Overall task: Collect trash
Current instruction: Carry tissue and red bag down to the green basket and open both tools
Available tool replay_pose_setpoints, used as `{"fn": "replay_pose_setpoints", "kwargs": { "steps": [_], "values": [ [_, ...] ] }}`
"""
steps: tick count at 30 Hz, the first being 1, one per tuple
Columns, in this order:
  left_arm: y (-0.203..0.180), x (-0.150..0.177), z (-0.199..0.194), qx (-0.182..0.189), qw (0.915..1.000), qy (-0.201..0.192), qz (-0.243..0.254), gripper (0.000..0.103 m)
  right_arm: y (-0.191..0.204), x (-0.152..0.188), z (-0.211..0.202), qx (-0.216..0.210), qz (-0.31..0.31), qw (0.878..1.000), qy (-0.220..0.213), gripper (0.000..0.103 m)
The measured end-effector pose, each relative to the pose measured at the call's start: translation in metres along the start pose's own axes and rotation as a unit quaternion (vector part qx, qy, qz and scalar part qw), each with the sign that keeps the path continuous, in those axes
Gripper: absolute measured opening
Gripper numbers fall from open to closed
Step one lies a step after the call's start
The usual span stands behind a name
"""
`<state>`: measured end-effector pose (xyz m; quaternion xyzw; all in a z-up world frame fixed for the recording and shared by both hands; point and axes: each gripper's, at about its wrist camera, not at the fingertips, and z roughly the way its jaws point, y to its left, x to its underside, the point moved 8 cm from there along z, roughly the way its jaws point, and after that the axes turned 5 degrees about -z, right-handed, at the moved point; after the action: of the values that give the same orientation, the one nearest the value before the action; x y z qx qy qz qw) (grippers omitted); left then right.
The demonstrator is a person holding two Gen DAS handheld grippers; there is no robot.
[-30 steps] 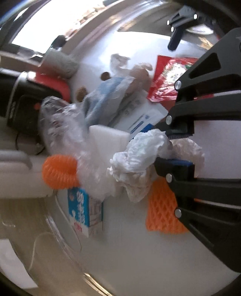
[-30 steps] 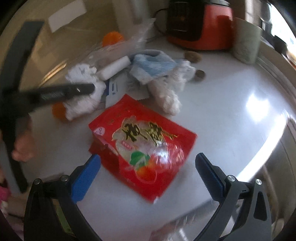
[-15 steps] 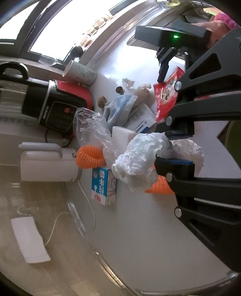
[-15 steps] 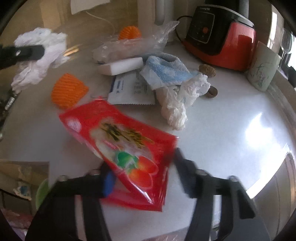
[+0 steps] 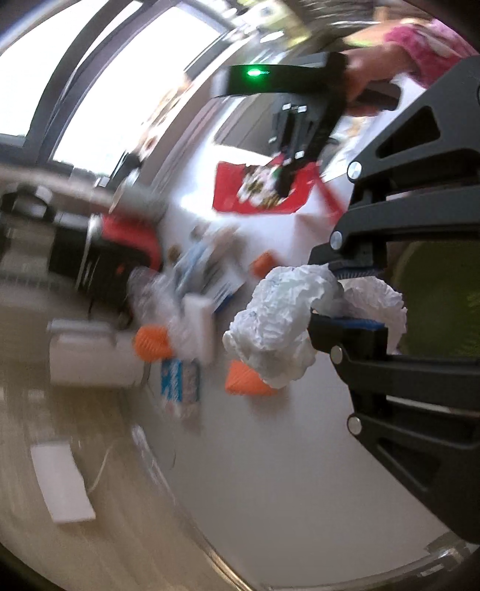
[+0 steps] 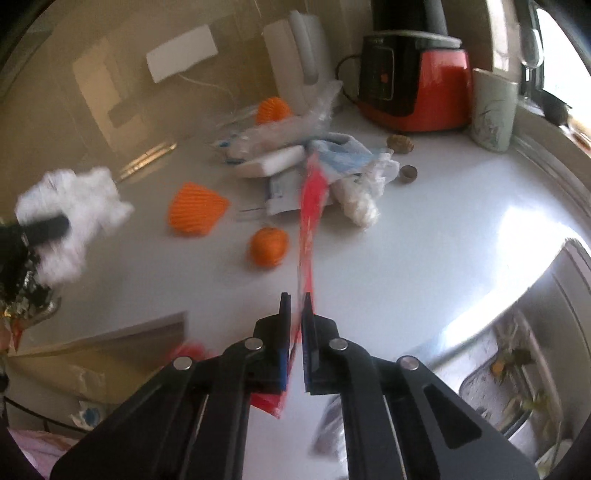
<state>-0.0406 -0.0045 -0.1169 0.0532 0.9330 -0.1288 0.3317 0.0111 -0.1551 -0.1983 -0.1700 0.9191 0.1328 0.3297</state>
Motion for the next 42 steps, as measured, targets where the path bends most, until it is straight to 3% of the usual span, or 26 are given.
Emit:
{"fn": "replay_pose_setpoints", "kwargs": {
  "steps": [6, 10, 13, 17, 25, 30, 36, 42],
  "values": [
    [0.002, 0.069, -0.003, 0.050, 0.9956, 0.063, 0.048, 0.017, 0.046, 0.038, -0.016, 0.012, 0.052, 0.998, -0.014, 0.001],
    [0.016, 0.090, -0.009, 0.062, 0.9946, 0.069, 0.047, 0.017, 0.063, 0.055, -0.010, 0.039, 0.079, 0.996, -0.004, 0.001],
    [0.024, 0.102, -0.025, 0.078, 0.9927, 0.065, 0.065, 0.017, 0.085, 0.059, -0.027, 0.044, 0.082, 0.996, -0.016, 0.001],
    [0.033, 0.130, -0.031, 0.101, 0.9870, 0.089, 0.088, 0.017, 0.120, 0.081, -0.044, 0.043, 0.093, 0.995, -0.018, 0.001],
    [0.031, 0.188, 0.002, 0.133, 0.9740, 0.150, 0.105, 0.019, 0.173, 0.152, -0.030, 0.046, 0.125, 0.991, 0.027, 0.001],
    [0.040, 0.204, 0.018, 0.121, 0.9732, 0.162, 0.109, 0.056, 0.178, 0.172, -0.014, 0.055, 0.144, 0.987, 0.043, 0.001],
    [0.053, 0.190, 0.015, 0.108, 0.9775, 0.146, 0.107, 0.072, 0.175, 0.182, 0.002, 0.058, 0.155, 0.985, 0.057, 0.001],
    [0.072, 0.147, -0.004, 0.081, 0.9880, 0.091, 0.095, 0.082, 0.172, 0.196, 0.025, 0.052, 0.156, 0.982, 0.088, 0.005]
  ]
}}
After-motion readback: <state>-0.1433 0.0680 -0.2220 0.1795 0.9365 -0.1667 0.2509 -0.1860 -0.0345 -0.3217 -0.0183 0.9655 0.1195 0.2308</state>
